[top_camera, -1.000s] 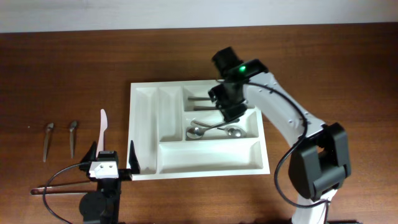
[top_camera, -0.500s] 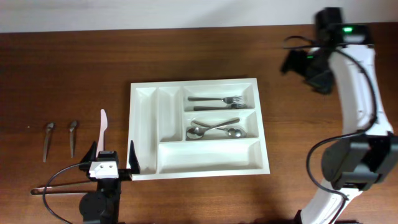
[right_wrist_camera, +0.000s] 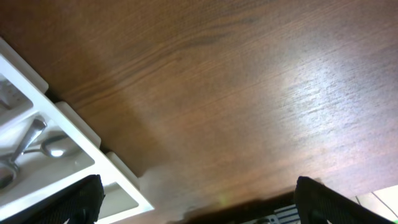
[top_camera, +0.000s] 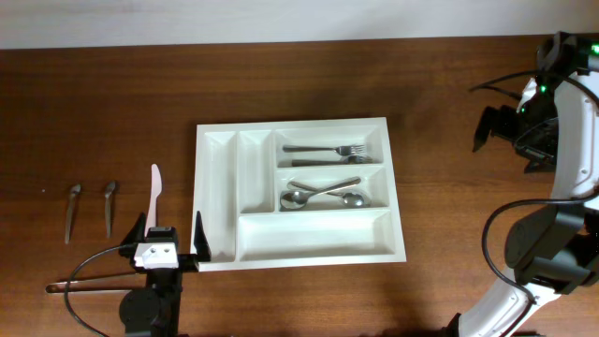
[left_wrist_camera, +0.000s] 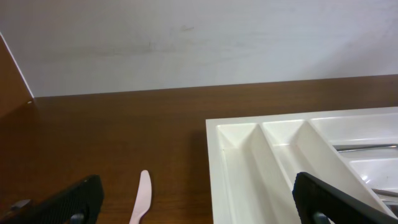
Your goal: Pack container
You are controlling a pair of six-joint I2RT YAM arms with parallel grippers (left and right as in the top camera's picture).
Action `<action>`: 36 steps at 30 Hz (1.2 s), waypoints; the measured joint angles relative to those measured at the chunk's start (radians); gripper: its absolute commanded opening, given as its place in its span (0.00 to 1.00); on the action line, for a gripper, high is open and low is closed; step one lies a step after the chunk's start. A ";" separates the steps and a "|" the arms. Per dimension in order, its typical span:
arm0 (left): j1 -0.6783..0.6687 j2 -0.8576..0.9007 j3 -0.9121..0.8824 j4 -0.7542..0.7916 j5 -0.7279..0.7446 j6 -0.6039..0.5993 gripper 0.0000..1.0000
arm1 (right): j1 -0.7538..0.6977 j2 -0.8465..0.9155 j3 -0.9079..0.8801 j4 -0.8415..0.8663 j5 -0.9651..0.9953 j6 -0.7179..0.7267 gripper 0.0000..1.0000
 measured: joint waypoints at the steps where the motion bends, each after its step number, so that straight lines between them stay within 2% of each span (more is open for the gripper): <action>1: 0.000 0.000 0.000 0.000 0.000 0.000 0.99 | -0.001 -0.002 -0.002 0.000 0.000 -0.008 0.99; 5: 0.000 0.000 0.000 0.000 0.000 0.000 0.99 | -0.001 -0.046 -0.045 0.000 0.000 -0.034 0.99; 10: 0.000 0.000 0.000 0.000 0.000 0.000 0.99 | -0.001 -0.227 -0.196 0.003 -0.001 -0.060 0.99; 17: 0.000 0.000 0.000 0.000 0.000 0.000 0.99 | -0.001 -0.433 -0.401 0.122 0.043 -0.074 0.99; 20: 0.000 0.000 0.000 0.000 0.000 0.000 0.99 | -0.001 -0.439 -0.470 0.226 0.100 -0.079 0.99; 24: 0.000 0.000 0.000 0.000 0.000 0.000 0.99 | -0.002 -0.435 -0.608 0.504 0.156 -0.136 0.99; 31: 0.000 0.000 0.000 0.000 0.000 0.000 0.99 | -0.052 -0.394 -0.670 0.569 0.166 -0.185 0.99; 36: 0.000 0.000 0.000 0.000 0.000 0.000 0.99 | -0.184 -0.354 -0.671 0.591 0.138 -0.189 0.99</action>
